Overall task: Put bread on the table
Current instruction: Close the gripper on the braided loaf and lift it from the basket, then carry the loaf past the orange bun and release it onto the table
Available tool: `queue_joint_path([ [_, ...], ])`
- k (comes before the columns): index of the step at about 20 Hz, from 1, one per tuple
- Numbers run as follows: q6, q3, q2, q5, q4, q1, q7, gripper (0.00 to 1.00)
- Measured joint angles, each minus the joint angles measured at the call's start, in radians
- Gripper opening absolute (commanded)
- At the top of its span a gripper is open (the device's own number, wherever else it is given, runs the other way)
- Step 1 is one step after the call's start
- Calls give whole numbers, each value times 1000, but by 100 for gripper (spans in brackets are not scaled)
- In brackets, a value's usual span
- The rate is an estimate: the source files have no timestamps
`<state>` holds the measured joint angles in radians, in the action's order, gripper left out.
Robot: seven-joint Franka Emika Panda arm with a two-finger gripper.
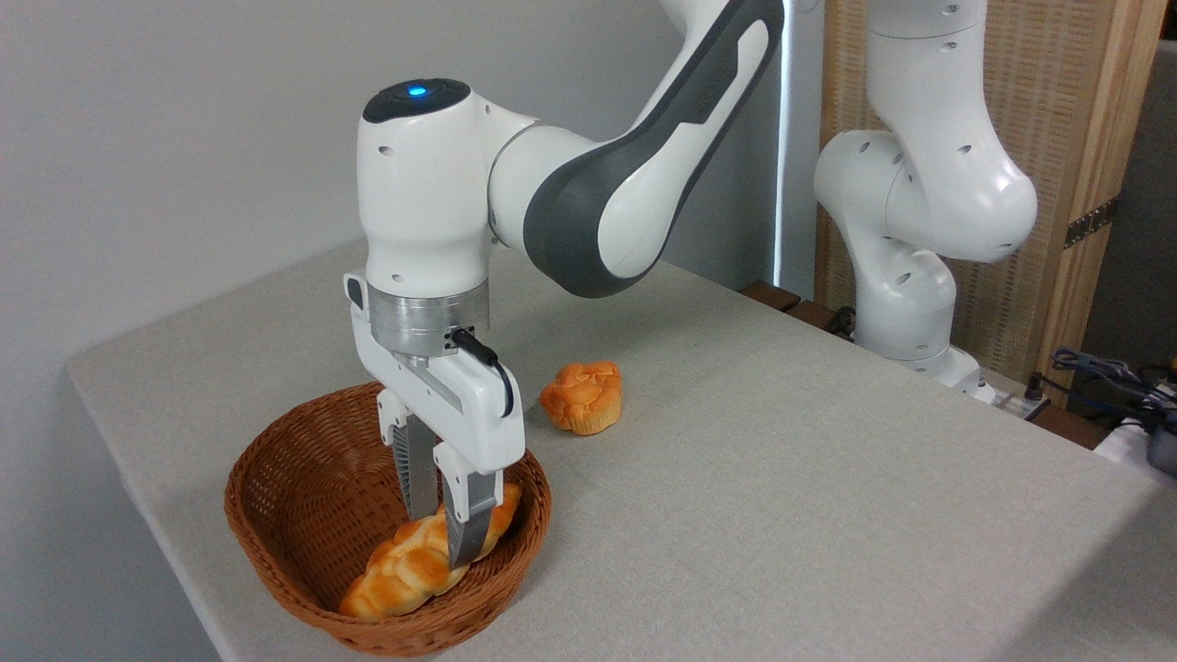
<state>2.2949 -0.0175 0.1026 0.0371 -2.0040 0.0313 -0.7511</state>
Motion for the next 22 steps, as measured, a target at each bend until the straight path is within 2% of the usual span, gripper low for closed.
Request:
queue_joint_path([
  [4, 0, -2, 0, 0, 1, 0, 0, 39],
  [10, -5, -3, -3, 10, 9, 0, 0, 39],
  [17, -198, -6, -16, 72, 123, 1, 1, 39],
  [22, -286, -7, -45, 112, 173, 1, 1, 39],
])
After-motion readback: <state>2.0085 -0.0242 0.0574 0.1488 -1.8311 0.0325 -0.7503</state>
